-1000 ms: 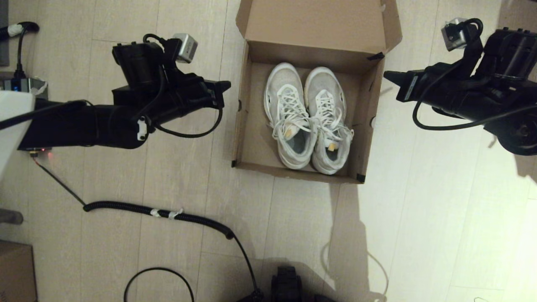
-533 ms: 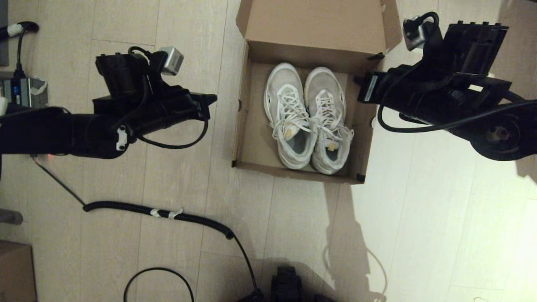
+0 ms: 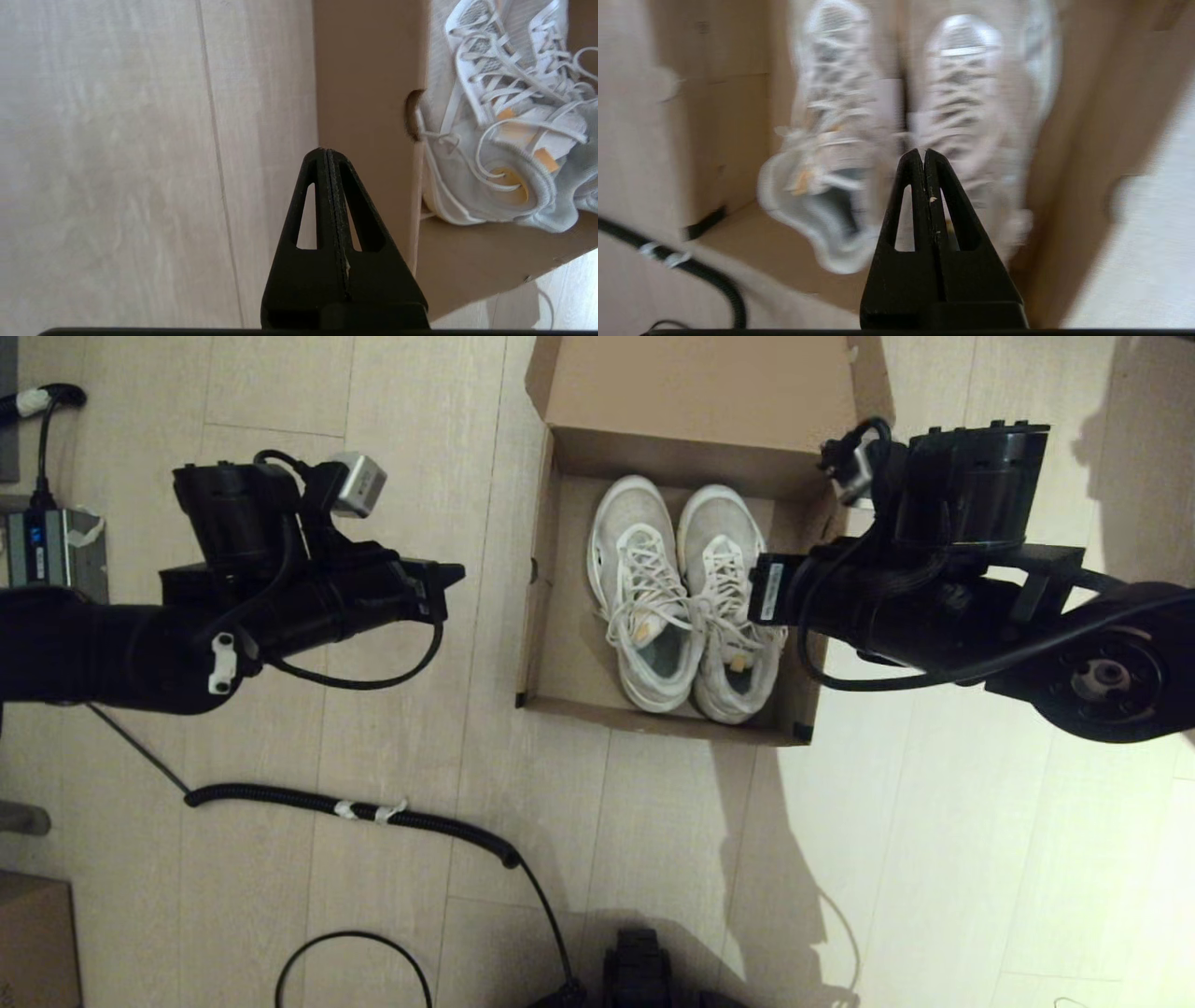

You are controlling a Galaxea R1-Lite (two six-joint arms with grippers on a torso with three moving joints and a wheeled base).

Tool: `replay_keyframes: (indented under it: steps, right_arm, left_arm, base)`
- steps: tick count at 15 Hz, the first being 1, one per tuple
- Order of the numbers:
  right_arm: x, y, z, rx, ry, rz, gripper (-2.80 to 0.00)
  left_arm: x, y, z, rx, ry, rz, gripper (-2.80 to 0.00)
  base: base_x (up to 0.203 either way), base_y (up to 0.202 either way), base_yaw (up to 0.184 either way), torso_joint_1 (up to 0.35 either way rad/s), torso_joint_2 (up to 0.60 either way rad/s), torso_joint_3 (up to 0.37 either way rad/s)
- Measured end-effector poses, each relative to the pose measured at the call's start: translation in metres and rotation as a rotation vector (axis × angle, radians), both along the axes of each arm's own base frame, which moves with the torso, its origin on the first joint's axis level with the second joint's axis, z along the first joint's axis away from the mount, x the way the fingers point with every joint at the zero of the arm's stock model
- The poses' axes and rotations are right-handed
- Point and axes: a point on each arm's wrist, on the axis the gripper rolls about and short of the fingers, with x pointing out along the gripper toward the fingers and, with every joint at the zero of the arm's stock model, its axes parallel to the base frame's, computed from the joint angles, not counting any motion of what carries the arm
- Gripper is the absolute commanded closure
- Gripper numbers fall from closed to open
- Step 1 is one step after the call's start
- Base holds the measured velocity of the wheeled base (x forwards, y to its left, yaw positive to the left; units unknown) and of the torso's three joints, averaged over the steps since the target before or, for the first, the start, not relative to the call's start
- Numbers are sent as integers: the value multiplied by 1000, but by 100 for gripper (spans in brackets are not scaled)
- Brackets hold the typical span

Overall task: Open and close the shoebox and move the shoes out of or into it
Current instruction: Open the shoe box, then put the shoes out of the shoe box

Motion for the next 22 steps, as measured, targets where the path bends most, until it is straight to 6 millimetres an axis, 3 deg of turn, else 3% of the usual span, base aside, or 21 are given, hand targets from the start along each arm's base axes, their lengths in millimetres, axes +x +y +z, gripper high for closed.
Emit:
replay_keyframes:
  steps: [4, 9, 10, 11, 22]
  right_arm:
    - [-15, 24, -7, 5, 25, 44, 0]
    - [-20, 26, -31, -46, 87, 53, 0]
    - [-21, 26, -35, -55, 99, 55, -194]
    - [-21, 26, -39, -60, 105, 57, -280]
    - [-7, 36, -52, -91, 78, 57, -280]
  left_arm:
    - [-8, 3, -7, 7, 29, 4, 0]
    - [-15, 6, -8, 9, 38, 7, 0]
    - [-15, 6, -8, 9, 38, 6, 0]
    - [-15, 6, -8, 8, 38, 6, 0]
    - [-9, 4, 4, -2, -1, -5, 0]
  base:
    - [0, 0, 0, 0, 0, 0]
    - [0, 0, 0, 0, 0, 0]
    - [0, 0, 0, 0, 0, 0]
    - [0, 0, 0, 0, 0, 0]
    - [0, 0, 0, 0, 0, 0]
